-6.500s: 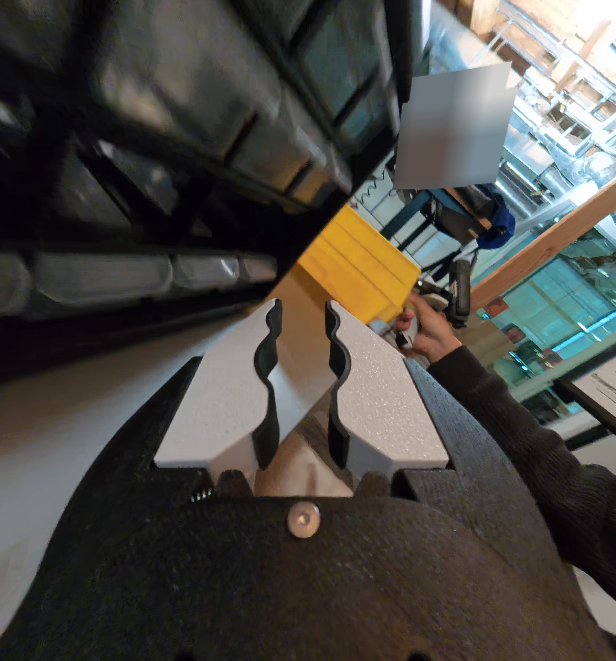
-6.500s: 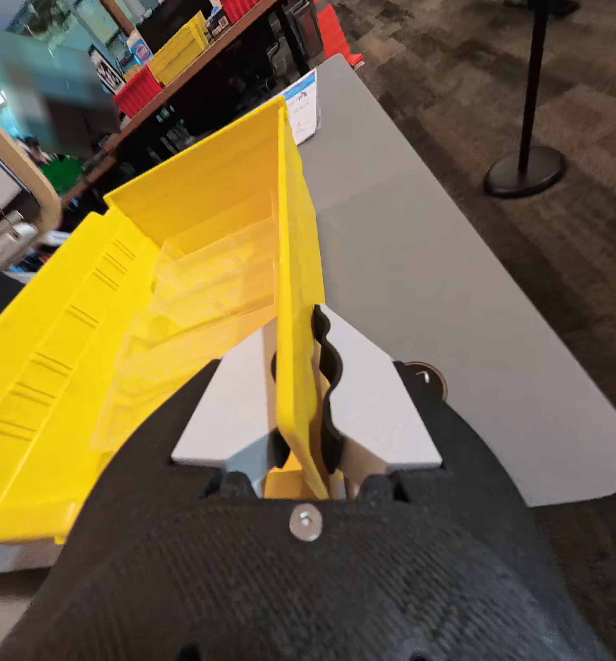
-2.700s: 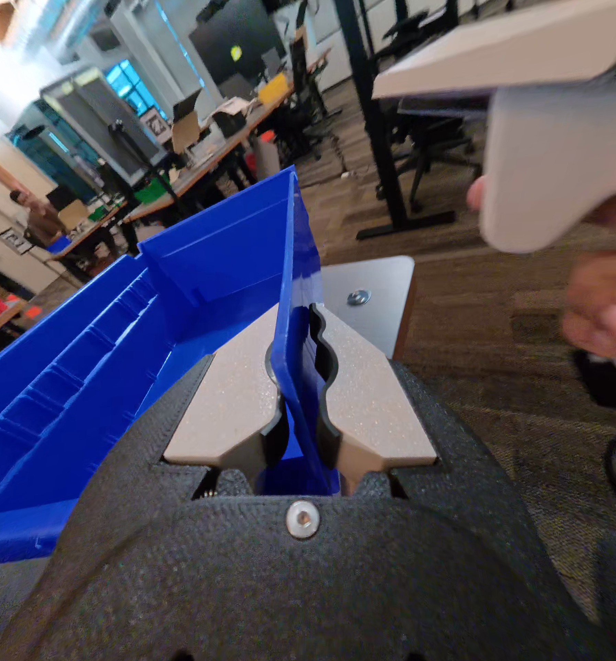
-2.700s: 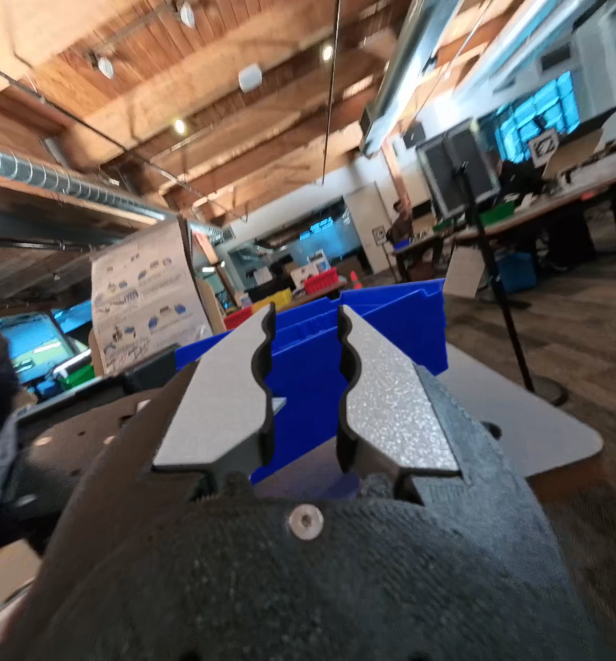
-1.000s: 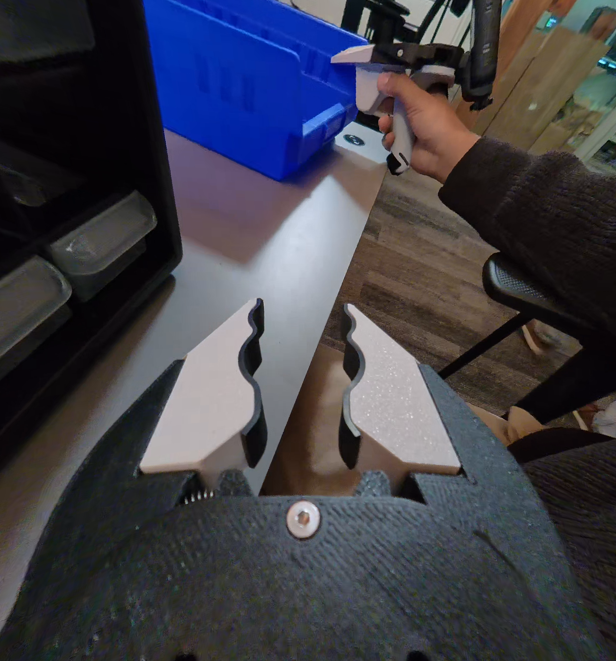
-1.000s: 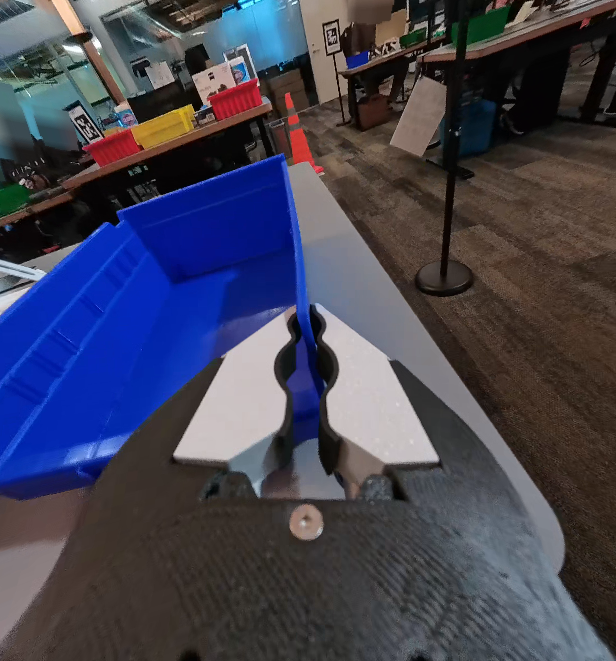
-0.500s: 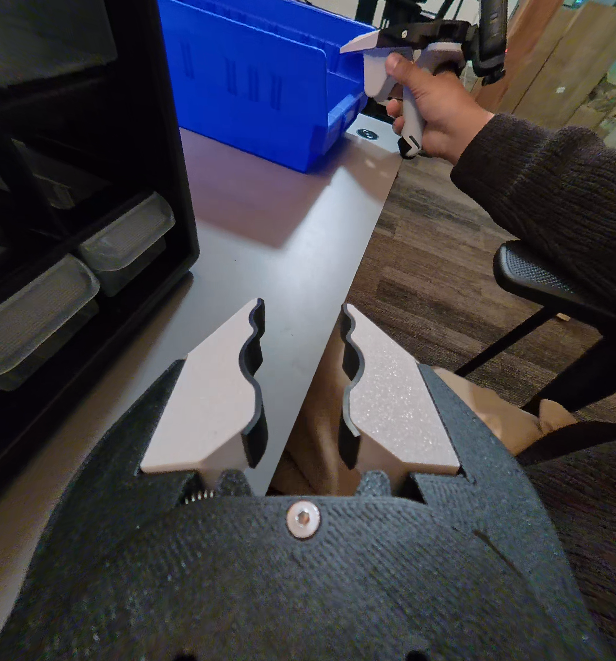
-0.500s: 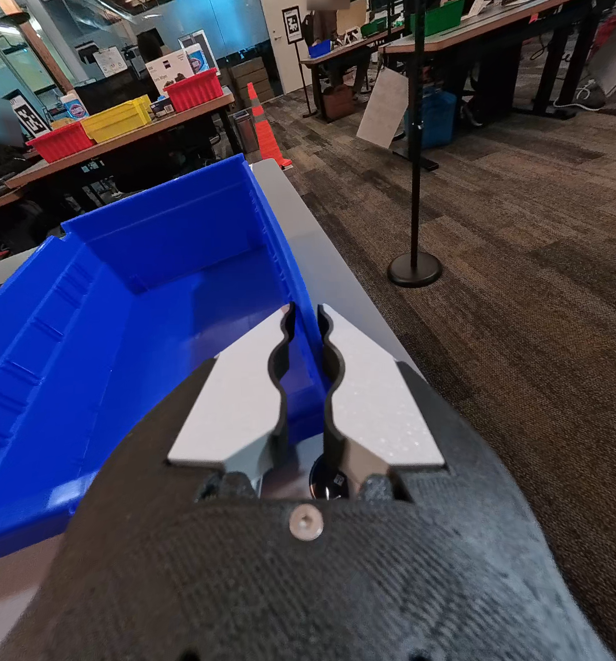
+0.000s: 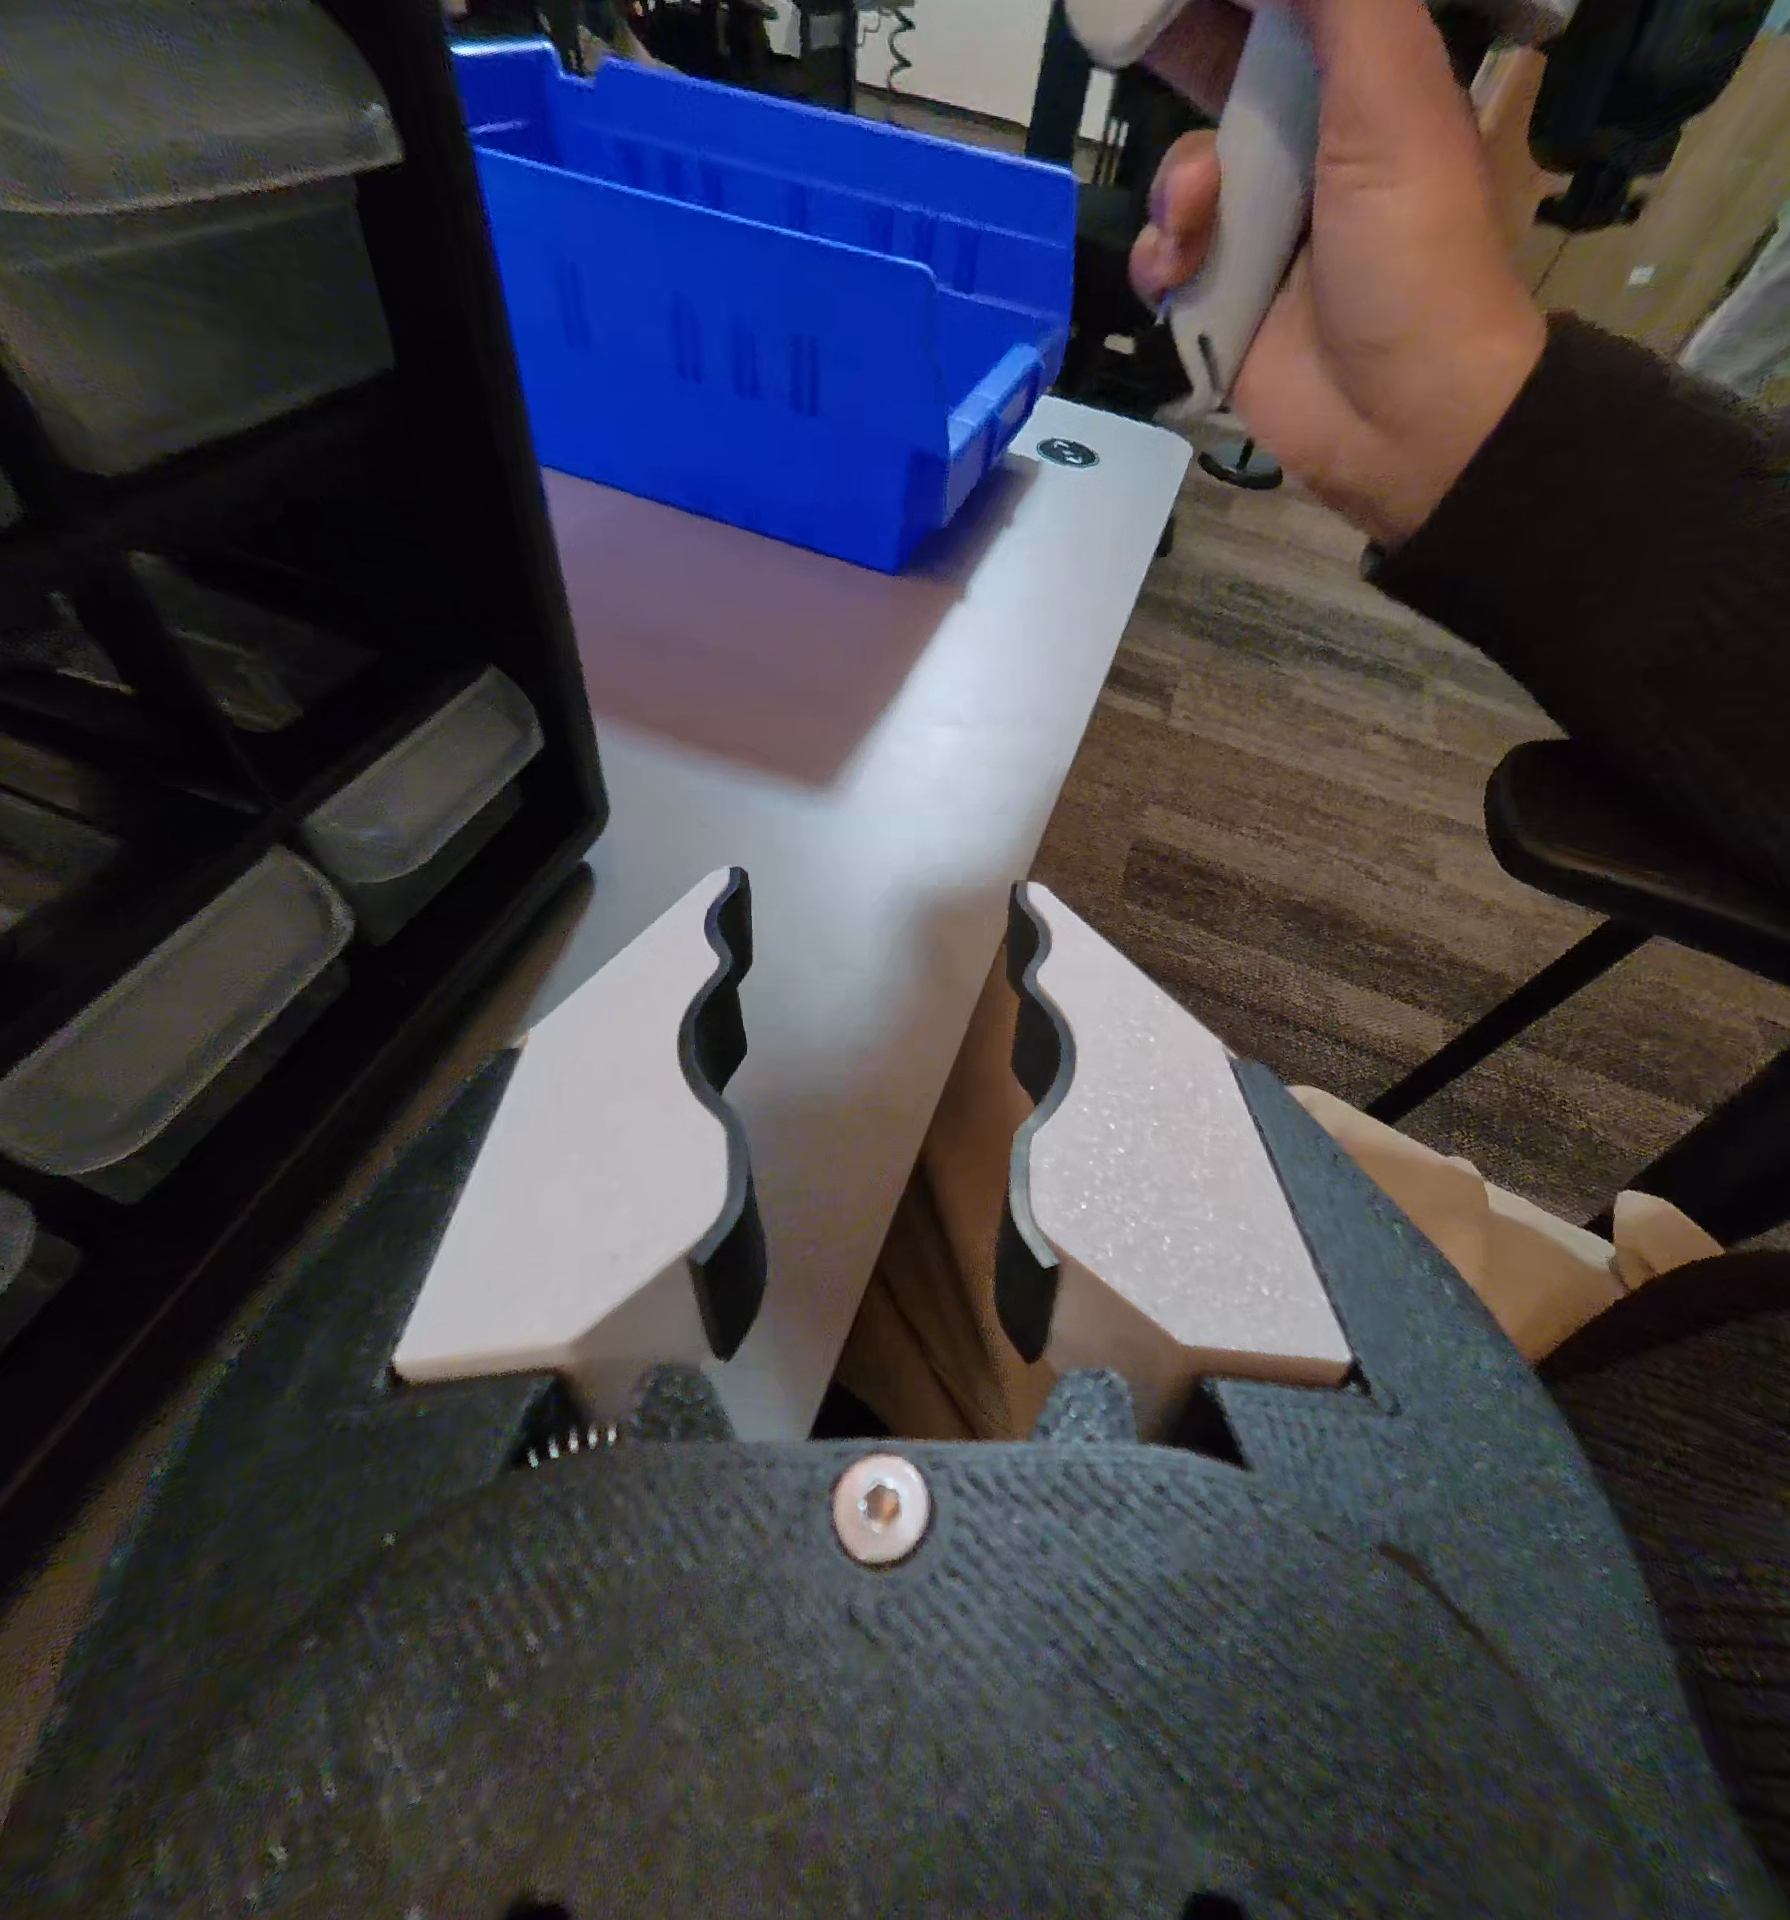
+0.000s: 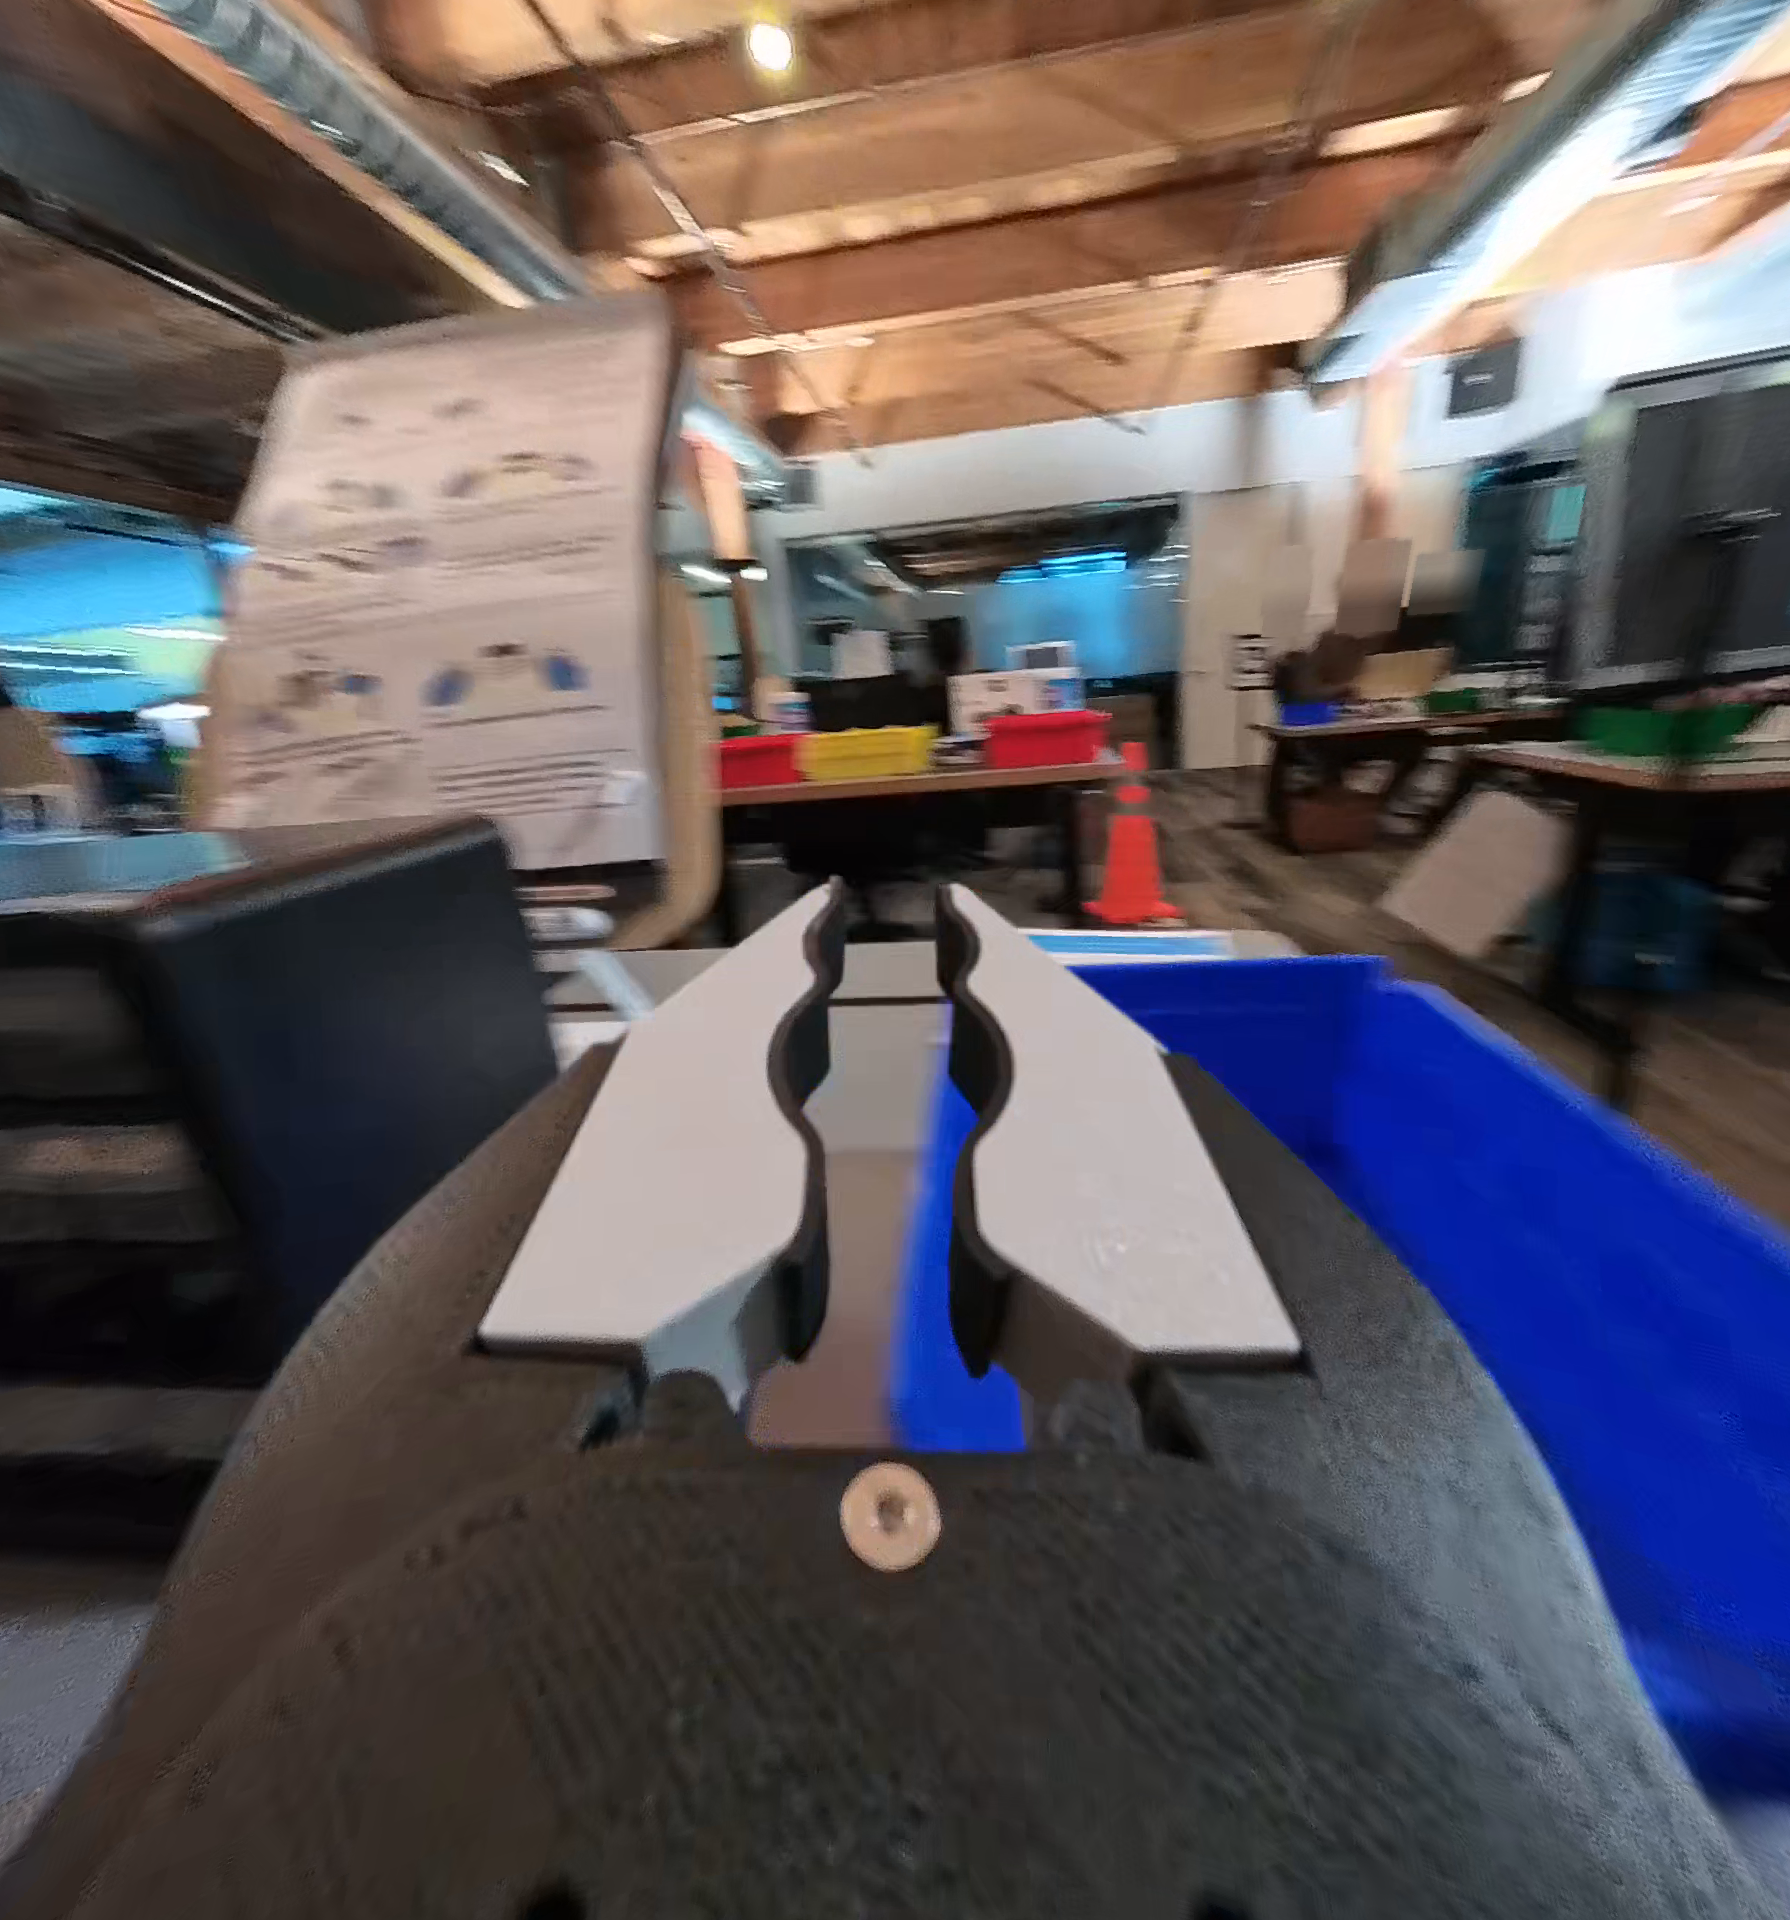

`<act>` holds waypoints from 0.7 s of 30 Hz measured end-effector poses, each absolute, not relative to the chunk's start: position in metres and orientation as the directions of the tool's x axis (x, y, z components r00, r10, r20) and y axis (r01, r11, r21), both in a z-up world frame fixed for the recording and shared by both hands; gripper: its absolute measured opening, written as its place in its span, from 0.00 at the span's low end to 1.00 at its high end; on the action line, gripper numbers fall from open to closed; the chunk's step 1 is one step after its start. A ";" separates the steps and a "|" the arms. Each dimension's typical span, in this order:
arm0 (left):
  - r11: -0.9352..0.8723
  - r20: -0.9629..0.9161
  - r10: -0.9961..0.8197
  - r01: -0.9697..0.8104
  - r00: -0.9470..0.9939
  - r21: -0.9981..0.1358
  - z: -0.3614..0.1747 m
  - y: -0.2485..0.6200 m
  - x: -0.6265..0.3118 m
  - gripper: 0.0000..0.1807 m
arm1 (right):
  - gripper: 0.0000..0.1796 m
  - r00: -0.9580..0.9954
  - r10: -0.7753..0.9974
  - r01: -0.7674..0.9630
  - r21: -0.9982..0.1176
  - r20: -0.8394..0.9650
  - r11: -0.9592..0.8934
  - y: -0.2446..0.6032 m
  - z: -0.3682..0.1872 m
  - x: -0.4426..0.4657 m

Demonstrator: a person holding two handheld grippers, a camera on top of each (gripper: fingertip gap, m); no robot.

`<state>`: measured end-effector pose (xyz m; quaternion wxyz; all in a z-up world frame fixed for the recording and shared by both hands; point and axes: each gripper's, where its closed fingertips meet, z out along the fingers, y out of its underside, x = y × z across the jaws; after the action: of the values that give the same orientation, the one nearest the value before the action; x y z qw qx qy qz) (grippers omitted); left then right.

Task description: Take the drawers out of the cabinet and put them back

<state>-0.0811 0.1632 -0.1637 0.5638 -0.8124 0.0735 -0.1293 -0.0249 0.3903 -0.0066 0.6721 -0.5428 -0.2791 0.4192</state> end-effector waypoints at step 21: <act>-0.130 0.307 0.040 0.309 0.951 -0.942 -0.079 0.017 -0.198 0.26 | 0.13 0.158 0.951 -0.120 -0.962 -0.264 -0.247 0.312 -0.070 -0.151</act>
<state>-0.1980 0.0172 -0.0787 0.6490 -0.7445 -0.1174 -0.1036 -0.1512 0.3120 -0.0701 0.4966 -0.5766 -0.3605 0.5395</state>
